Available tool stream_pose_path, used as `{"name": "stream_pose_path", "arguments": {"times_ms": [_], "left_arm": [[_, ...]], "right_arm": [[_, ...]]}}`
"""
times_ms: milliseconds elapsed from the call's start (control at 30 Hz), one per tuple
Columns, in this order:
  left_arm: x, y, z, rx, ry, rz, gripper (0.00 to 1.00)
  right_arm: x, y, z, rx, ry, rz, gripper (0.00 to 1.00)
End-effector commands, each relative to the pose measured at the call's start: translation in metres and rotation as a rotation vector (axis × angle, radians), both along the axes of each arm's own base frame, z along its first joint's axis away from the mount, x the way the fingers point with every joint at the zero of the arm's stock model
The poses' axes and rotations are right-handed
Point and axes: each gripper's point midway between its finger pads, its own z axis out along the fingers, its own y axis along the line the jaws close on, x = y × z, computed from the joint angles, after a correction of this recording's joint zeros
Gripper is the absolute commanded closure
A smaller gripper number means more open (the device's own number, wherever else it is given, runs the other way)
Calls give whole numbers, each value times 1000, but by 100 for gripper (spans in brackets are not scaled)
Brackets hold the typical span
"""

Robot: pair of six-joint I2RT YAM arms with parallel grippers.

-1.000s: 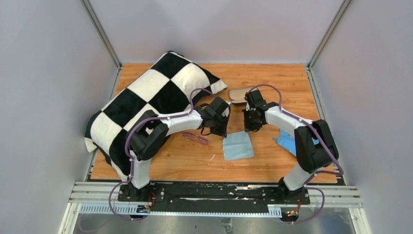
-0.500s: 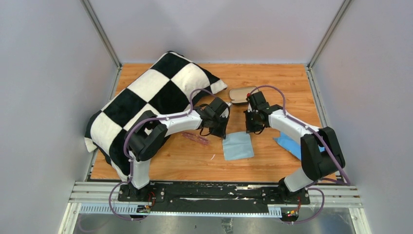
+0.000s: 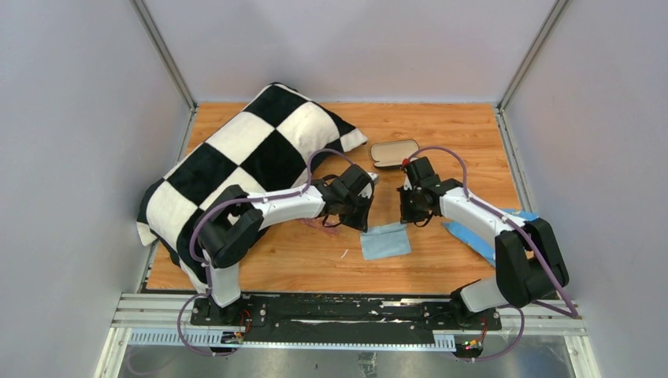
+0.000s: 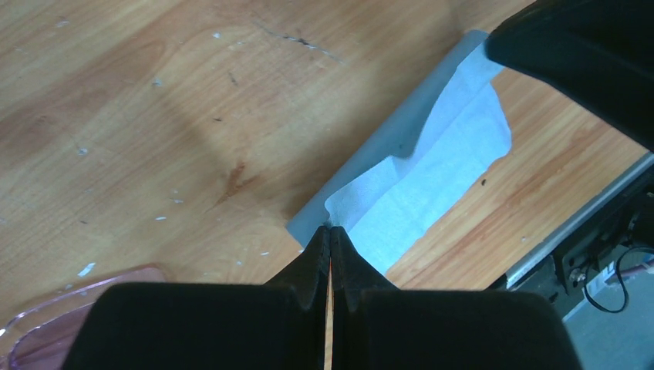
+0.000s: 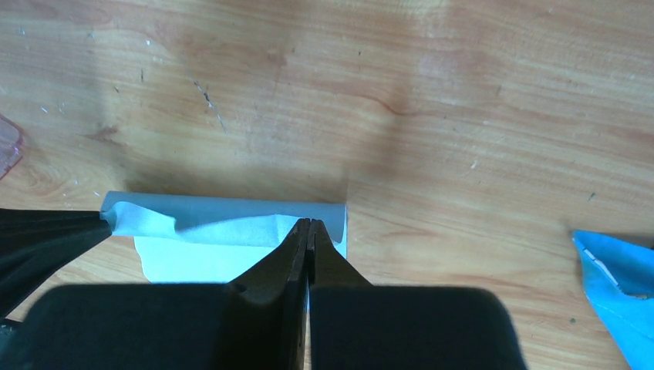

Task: Organize the sunglasses
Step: Fold the glasses cleaning cloth at the center of the board.

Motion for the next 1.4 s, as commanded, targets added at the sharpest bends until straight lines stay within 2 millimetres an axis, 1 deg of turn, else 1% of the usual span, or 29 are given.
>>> {"name": "stream_pose_path", "arguments": {"times_ms": [0,267,567,700,933,1167,1367], "left_arm": [[-13,-9,12,-32,-17,-27,100],[-23,-9,11,-38,-10,-29,100],[-34,-9,4,-42,13,-36,100],[-38,-9,-2,-33,25,-40,100],[-38,-7,-4,-26,22,-35,100],[-40,-7,-8,-19,37,-37,100],[-45,-9,-10,-31,56,-49,100]], "right_arm": [[-21,-1,-4,-4,37,7,100],[-36,-7,-10,-5,57,-1,100],[-51,-12,-13,-8,67,2,100],[-56,-11,-16,-2,77,4,100],[-68,-11,-24,1,101,16,100],[-70,-14,-27,-9,101,8,100],[-68,-12,-28,-8,105,6,100]]}}
